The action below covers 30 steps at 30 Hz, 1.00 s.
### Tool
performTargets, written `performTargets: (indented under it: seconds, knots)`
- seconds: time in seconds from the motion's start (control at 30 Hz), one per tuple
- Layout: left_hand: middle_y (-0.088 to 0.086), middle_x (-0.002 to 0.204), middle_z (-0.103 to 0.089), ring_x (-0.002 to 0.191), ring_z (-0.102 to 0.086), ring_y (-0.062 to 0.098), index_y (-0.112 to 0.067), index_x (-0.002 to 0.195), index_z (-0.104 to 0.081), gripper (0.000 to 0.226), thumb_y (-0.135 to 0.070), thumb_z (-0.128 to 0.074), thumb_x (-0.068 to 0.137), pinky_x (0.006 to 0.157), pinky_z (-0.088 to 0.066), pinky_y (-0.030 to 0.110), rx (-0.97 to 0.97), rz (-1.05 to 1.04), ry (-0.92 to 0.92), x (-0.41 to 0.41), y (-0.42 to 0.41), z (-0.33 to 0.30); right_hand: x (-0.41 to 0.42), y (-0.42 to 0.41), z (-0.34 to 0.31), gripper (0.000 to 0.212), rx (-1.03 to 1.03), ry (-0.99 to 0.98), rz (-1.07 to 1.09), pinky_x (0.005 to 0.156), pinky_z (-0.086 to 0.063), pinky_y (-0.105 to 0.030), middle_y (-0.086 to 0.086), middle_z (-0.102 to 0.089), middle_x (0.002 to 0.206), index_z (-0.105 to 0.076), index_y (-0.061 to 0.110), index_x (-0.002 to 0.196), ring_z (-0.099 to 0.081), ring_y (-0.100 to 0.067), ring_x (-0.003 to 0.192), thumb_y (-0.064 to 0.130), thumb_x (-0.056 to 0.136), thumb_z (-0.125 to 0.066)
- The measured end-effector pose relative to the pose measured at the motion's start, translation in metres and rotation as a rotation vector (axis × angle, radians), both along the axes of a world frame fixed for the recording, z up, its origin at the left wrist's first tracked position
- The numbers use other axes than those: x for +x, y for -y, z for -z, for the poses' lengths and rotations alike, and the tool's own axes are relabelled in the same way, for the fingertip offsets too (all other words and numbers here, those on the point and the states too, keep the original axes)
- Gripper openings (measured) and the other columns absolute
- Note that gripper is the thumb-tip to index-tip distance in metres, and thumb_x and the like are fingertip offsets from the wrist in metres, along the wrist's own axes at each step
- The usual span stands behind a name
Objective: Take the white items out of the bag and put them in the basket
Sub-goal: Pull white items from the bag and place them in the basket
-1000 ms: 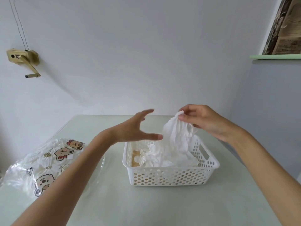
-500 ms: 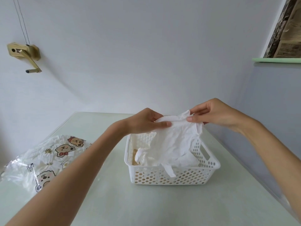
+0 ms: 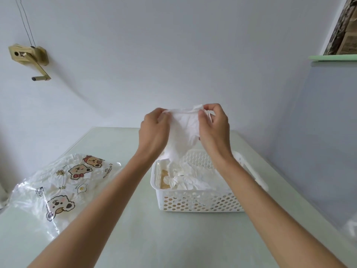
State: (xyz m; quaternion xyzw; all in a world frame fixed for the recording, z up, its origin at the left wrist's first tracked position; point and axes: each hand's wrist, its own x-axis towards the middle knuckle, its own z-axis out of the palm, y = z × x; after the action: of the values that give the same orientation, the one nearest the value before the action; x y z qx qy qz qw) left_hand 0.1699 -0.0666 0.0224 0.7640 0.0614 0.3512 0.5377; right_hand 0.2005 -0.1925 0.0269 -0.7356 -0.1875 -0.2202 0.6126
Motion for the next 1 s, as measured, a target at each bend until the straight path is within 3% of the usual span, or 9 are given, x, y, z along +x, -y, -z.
performTargets:
  seconds: [0.13, 0.23, 0.37, 0.5, 0.67, 0.77, 0.87, 0.93, 1.0]
  knots:
    - [0.001, 0.071, -0.053, 0.073, -0.051, 0.029, -0.014, 0.079, -0.051, 0.025, -0.022, -0.036, 0.099, 0.063, -0.034, 0.033, 0.389, -0.081, -0.244, 0.029, 0.009, 0.025, 0.01, 0.004, 0.029, 0.014, -0.132, -0.069, 0.181, 0.072, -0.041, -0.03, 0.006, -0.053, 0.082, -0.05, 0.013, 0.111, -0.057, -0.021, 0.086, 0.017, 0.1, -0.041]
    - [0.01, 0.092, -0.063, 0.088, -0.057, 0.037, -0.01, 0.098, -0.059, 0.027, -0.025, -0.037, 0.1, 0.067, -0.038, 0.033, 0.733, 0.025, -0.461, 0.053, 0.013, 0.054, 0.032, 0.035, 0.058, 0.018, -0.479, -0.237, 0.269, 0.072, -0.037, -0.029, -0.008, -0.062, 0.107, -0.052, 0.014, 0.114, -0.059, -0.029, 0.099, 0.021, 0.1, -0.044]
    - [0.004, 0.111, -0.066, 0.102, -0.06, 0.031, -0.022, 0.111, -0.066, 0.023, -0.029, -0.048, 0.098, 0.071, -0.038, 0.03, 1.086, 0.135, -0.478, 0.075, 0.023, 0.066, 0.054, 0.069, 0.085, 0.019, -0.835, -0.388, 0.208, 0.076, -0.045, -0.031, -0.006, -0.065, 0.111, -0.055, 0.019, 0.112, -0.066, -0.029, 0.092, 0.028, 0.098, -0.046]
    - [-0.008, 0.115, -0.066, 0.106, -0.061, 0.019, -0.028, 0.111, -0.064, 0.018, -0.032, -0.059, 0.094, 0.073, -0.037, 0.026, 1.315, 0.176, -0.387, 0.088, 0.029, 0.069, 0.065, 0.08, 0.088, 0.025, -1.056, -0.397, 0.195, 0.08, -0.042, -0.03, -0.002, -0.06, 0.126, -0.056, 0.02, 0.121, -0.064, -0.027, 0.103, 0.025, 0.097, -0.047]
    - [-0.009, 0.108, -0.067, 0.098, -0.063, 0.016, -0.027, 0.104, -0.065, 0.012, -0.028, -0.061, 0.093, 0.072, -0.044, 0.025, 1.241, 0.123, -0.274, 0.08, 0.026, 0.06, 0.073, 0.086, 0.09, 0.026, -1.172, -0.362, 0.231, 0.075, -0.039, -0.028, -0.003, -0.062, 0.12, -0.052, 0.019, 0.122, -0.063, -0.025, 0.101, 0.024, 0.098, -0.046]
    - [-0.001, 0.1, -0.068, 0.093, -0.064, 0.022, -0.018, 0.095, -0.065, 0.024, -0.041, -0.061, 0.091, 0.078, -0.048, 0.031, 1.246, 0.094, -0.544, 0.065, 0.015, 0.054, 0.076, 0.089, 0.089, 0.032, -1.151, -0.445, 0.174, 0.076, -0.038, -0.029, -0.001, -0.061, 0.117, -0.048, 0.021, 0.123, -0.058, -0.023, 0.104, 0.035, 0.095, -0.051]
    - [-0.003, 0.09, -0.071, 0.083, -0.067, 0.016, -0.016, 0.078, -0.057, 0.041, -0.056, -0.054, 0.09, 0.068, -0.043, 0.025, 1.246, 0.258, -0.966, 0.051, 0.007, 0.055, 0.078, 0.09, 0.091, 0.048, -1.088, -0.574, 0.049, 0.076, -0.044, -0.032, -0.004, -0.062, 0.112, -0.041, 0.019, 0.128, -0.056, -0.021, 0.105, 0.034, 0.088, -0.061]
    - [0.0, 0.095, -0.074, 0.083, -0.068, 0.013, -0.013, 0.093, -0.062, 0.038, -0.05, -0.06, 0.089, 0.066, -0.045, 0.022, 1.131, 0.397, -1.164, 0.048, 0.008, 0.06, 0.077, 0.09, 0.092, 0.046, -1.091, -0.591, 0.017, 0.075, -0.047, -0.035, -0.004, -0.064, 0.099, -0.039, 0.018, 0.125, -0.06, -0.02, 0.095, 0.02, 0.084, -0.06]
    - [0.001, 0.099, -0.074, 0.088, -0.063, 0.013, -0.012, 0.115, -0.058, 0.041, -0.041, -0.067, 0.087, 0.074, -0.045, 0.024, 1.085, 0.429, -1.209, 0.048, 0.01, 0.063, 0.076, 0.093, 0.09, 0.036, -1.101, -0.546, 0.028, 0.074, -0.047, -0.035, -0.005, -0.061, 0.092, -0.041, 0.015, 0.117, -0.059, -0.023, 0.089, 0.009, 0.084, -0.054]
